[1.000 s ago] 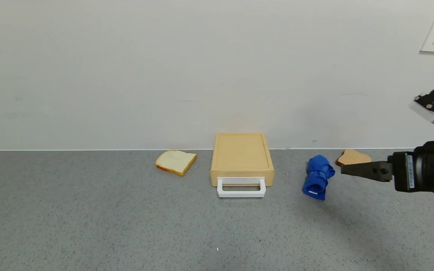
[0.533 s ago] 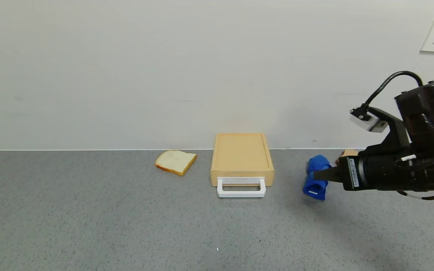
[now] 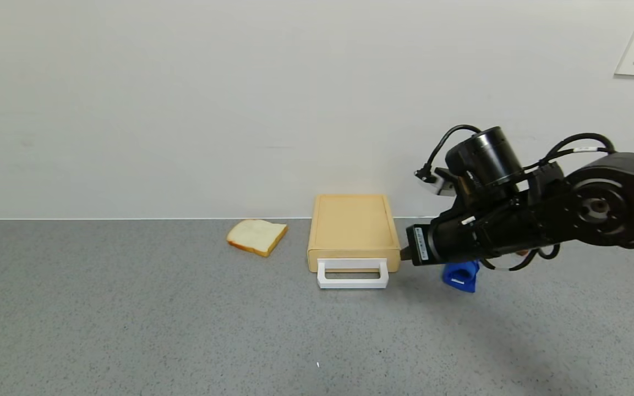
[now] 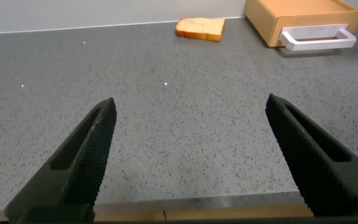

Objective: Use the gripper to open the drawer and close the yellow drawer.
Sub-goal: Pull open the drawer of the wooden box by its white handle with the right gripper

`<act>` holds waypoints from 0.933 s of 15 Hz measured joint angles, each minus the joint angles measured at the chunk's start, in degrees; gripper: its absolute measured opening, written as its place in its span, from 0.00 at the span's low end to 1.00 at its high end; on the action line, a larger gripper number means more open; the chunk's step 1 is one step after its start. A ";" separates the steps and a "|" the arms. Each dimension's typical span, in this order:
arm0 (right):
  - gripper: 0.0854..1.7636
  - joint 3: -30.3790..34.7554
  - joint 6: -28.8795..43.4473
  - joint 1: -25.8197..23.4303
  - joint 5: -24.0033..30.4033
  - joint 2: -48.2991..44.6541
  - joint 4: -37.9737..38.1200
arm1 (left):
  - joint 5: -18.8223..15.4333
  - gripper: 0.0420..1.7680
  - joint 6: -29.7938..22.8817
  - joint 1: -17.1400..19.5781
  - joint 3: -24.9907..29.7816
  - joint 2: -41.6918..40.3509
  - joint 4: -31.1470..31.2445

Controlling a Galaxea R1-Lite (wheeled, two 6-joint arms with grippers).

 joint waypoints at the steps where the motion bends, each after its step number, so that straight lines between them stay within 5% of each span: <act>1: 0.02 -2.04 0.09 0.50 0.02 1.99 0.02 | -0.02 0.98 0.00 0.00 0.00 0.00 0.02; 14: 0.02 -22.21 0.85 3.23 0.91 23.08 -0.04 | -0.02 0.98 -0.02 0.00 0.00 0.00 0.00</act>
